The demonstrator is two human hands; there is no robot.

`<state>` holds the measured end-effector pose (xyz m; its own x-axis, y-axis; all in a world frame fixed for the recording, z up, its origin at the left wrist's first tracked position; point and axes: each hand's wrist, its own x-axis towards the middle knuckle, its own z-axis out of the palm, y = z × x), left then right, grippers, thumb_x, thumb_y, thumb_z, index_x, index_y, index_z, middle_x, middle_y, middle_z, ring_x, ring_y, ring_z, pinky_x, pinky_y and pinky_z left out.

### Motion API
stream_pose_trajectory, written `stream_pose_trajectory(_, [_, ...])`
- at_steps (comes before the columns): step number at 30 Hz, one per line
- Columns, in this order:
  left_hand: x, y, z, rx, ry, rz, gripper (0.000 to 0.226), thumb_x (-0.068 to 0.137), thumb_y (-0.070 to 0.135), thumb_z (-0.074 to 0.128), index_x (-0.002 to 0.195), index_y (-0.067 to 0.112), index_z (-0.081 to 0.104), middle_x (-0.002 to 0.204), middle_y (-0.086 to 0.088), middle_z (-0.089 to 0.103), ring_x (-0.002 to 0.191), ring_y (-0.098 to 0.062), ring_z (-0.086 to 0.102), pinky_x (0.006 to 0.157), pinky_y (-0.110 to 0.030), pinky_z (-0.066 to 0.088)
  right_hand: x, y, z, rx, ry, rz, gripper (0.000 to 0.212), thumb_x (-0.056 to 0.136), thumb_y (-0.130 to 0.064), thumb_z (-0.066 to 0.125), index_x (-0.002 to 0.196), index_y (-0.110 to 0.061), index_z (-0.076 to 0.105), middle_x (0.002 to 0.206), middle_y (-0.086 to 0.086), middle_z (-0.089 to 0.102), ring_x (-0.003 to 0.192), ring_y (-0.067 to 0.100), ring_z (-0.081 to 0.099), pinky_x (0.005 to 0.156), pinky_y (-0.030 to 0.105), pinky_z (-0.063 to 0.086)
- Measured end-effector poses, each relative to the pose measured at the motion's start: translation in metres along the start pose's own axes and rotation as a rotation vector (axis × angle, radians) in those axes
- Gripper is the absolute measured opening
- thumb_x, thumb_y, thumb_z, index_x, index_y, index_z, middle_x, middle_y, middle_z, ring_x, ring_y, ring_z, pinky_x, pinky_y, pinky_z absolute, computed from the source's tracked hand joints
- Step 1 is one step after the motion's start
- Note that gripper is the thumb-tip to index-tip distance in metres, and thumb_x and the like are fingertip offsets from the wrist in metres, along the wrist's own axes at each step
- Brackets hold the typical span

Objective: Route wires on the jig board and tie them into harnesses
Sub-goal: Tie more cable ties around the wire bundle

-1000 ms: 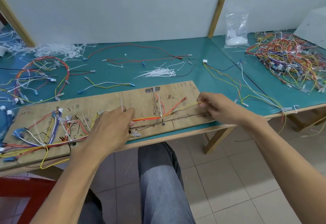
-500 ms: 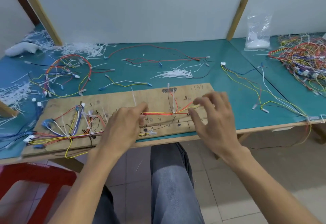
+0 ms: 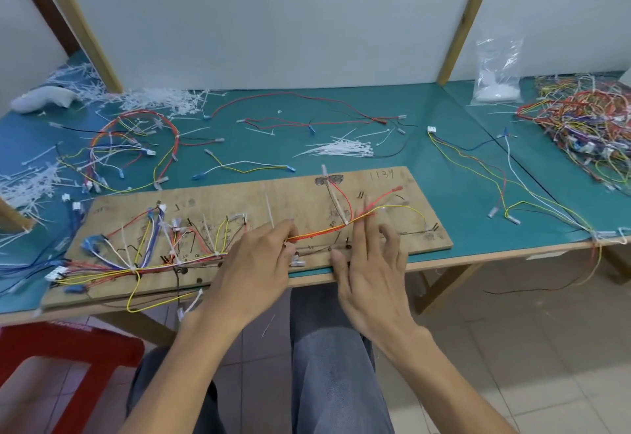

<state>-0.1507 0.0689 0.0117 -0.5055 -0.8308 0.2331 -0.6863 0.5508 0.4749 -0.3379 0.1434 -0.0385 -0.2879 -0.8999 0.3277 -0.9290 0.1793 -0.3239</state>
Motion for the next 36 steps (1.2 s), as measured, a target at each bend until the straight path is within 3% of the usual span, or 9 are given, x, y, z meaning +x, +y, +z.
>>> stream_pose_trajectory(4, [-0.004, -0.002, -0.003, 0.009, -0.037, -0.004, 0.018, 0.1, 0.034, 0.064, 0.116, 0.034, 0.059, 0.086, 0.009, 0.065, 0.085, -0.02, 0.061, 0.079, -0.043, 0.054, 0.017, 0.002, -0.016, 0.057, 0.076, -0.073, 0.068, 0.107, -0.046, 0.048, 0.163, -0.016, 0.024, 0.154, 0.004, 0.043, 0.14, 0.034, 0.037, 0.114, 0.055, 0.036])
stream_pose_trajectory(7, [-0.006, -0.008, -0.017, 0.023, -0.19, -0.023, 0.046, 0.088, 0.041, 0.08, 0.124, 0.045, 0.052, 0.085, 0.019, 0.058, 0.081, -0.006, 0.056, 0.077, -0.038, 0.053, 0.032, 0.007, -0.026, 0.095, -0.034, -0.203, 0.072, 0.106, -0.041, 0.054, 0.167, -0.02, 0.023, 0.159, 0.004, 0.047, 0.144, 0.033, 0.038, 0.122, 0.047, 0.031])
stream_pose_trajectory(12, [0.002, -0.001, -0.023, 0.099, -0.245, -0.076, 0.044, 0.087, 0.013, 0.078, 0.099, 0.04, 0.046, 0.081, 0.012, 0.062, 0.077, -0.009, 0.057, 0.073, -0.038, 0.052, 0.052, 0.015, -0.031, -0.041, -0.273, -0.348, 0.052, 0.105, -0.051, 0.045, 0.144, -0.018, 0.058, 0.137, 0.002, 0.066, 0.133, 0.03, 0.05, 0.109, 0.048, 0.042])
stream_pose_trajectory(16, [0.008, -0.003, -0.032, -0.188, -0.073, -0.165, 0.032, 0.089, 0.003, 0.074, 0.095, 0.033, 0.064, 0.078, 0.009, 0.065, 0.081, -0.001, 0.059, 0.067, -0.011, 0.041, 0.058, 0.015, -0.03, 0.013, -0.252, -0.367, 0.031, 0.102, -0.046, 0.061, 0.117, -0.02, 0.071, 0.116, 0.0, 0.069, 0.12, 0.029, 0.054, 0.092, 0.043, 0.051])
stream_pose_trajectory(19, [0.004, -0.004, -0.039, -0.229, -0.044, -0.12, 0.031, 0.092, 0.003, 0.074, 0.098, 0.033, 0.067, 0.084, 0.017, 0.066, 0.082, 0.006, 0.063, 0.067, -0.004, 0.039, 0.064, 0.007, -0.028, 0.044, -0.263, -0.367, 0.028, 0.101, -0.043, 0.064, 0.113, -0.021, 0.076, 0.108, 0.0, 0.072, 0.111, 0.031, 0.062, 0.089, 0.04, 0.05])
stream_pose_trajectory(24, [-0.004, -0.012, -0.045, 0.257, -0.023, 0.029, 0.053, 0.086, 0.007, 0.074, 0.122, 0.039, 0.051, 0.088, 0.005, 0.064, 0.091, -0.027, 0.063, 0.082, -0.044, 0.051, 0.075, -0.03, -0.017, 0.295, -0.389, -0.356, 0.017, 0.095, -0.036, 0.072, 0.107, -0.025, 0.079, 0.102, -0.008, 0.075, 0.094, 0.02, 0.069, 0.08, 0.034, 0.054])
stream_pose_trajectory(28, [-0.007, -0.011, -0.042, 0.402, 0.114, 0.069, 0.085, 0.077, 0.003, 0.075, 0.149, 0.032, 0.041, 0.085, 0.006, 0.066, 0.083, -0.029, 0.064, 0.088, -0.045, 0.05, 0.082, -0.04, -0.012, 0.375, -0.444, -0.389, 0.005, 0.092, -0.024, 0.077, 0.092, -0.023, 0.082, 0.096, -0.008, 0.076, 0.088, 0.016, 0.067, 0.079, 0.041, 0.055])
stream_pose_trajectory(32, [-0.015, -0.029, -0.04, 0.416, 0.156, -0.007, 0.065, 0.082, 0.02, 0.084, 0.139, 0.022, 0.052, 0.093, 0.002, 0.07, 0.094, -0.032, 0.067, 0.092, -0.049, 0.049, 0.075, -0.038, -0.01, 0.33, -0.379, -0.501, 0.014, 0.094, -0.035, 0.072, 0.096, -0.024, 0.081, 0.097, -0.004, 0.07, 0.094, 0.022, 0.065, 0.078, 0.044, 0.054])
stream_pose_trajectory(36, [-0.024, -0.04, -0.036, 0.415, 0.112, -0.044, 0.064, 0.083, 0.025, 0.084, 0.14, 0.027, 0.054, 0.097, 0.002, 0.073, 0.093, -0.032, 0.068, 0.081, -0.047, 0.055, 0.064, -0.046, 0.001, 0.272, -0.205, -0.479, 0.009, 0.094, -0.025, 0.073, 0.091, -0.017, 0.076, 0.094, 0.0, 0.068, 0.092, 0.029, 0.06, 0.075, 0.044, 0.05])
